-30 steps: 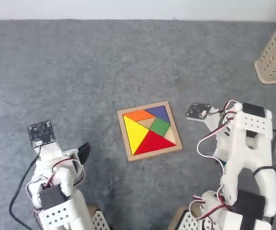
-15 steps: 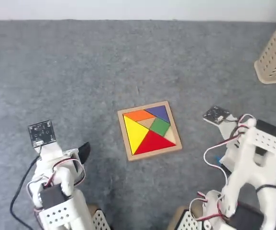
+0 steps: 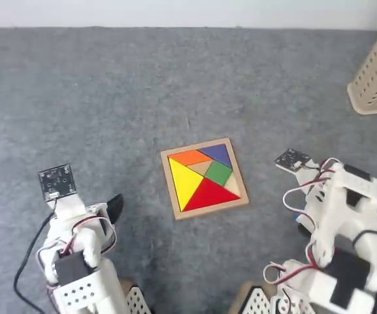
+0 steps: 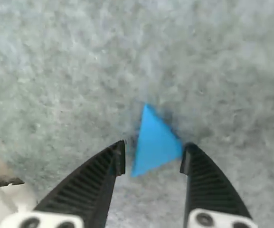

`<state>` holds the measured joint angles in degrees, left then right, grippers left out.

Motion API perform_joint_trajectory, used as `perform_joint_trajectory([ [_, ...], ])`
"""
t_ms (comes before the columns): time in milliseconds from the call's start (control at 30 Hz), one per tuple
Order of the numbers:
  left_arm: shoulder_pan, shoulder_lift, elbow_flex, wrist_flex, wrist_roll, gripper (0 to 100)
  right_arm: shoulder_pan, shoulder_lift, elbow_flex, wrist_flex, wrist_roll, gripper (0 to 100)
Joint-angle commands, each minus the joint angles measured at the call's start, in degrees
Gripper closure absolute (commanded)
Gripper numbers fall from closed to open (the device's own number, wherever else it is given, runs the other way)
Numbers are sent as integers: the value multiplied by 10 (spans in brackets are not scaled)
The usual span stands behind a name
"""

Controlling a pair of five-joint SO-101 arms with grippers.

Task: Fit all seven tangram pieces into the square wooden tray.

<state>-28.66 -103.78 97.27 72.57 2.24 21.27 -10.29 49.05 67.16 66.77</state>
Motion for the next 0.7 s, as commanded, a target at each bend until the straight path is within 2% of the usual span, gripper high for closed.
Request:
perform_joint_trajectory([
  [0,1,-7,-7,-1,-1,646,-7,39,-35,-29,-9,796],
  [167,1,-7,-7,-1,-1,646,-29,63,-34,-58,-25,804],
  [267,1,-7,-7,-1,-1,646,-54,60,-34,-73,-68,865],
  [400,1,-7,-7,-1,-1,646,-83,51,-34,-69,-88,925],
  [533,1,-7,-7,-1,-1,646,-94,25,-43,-67,-120,925],
  [667,1,-7,-7,-1,-1,646,-109,-10,-82,-19,-149,925],
])
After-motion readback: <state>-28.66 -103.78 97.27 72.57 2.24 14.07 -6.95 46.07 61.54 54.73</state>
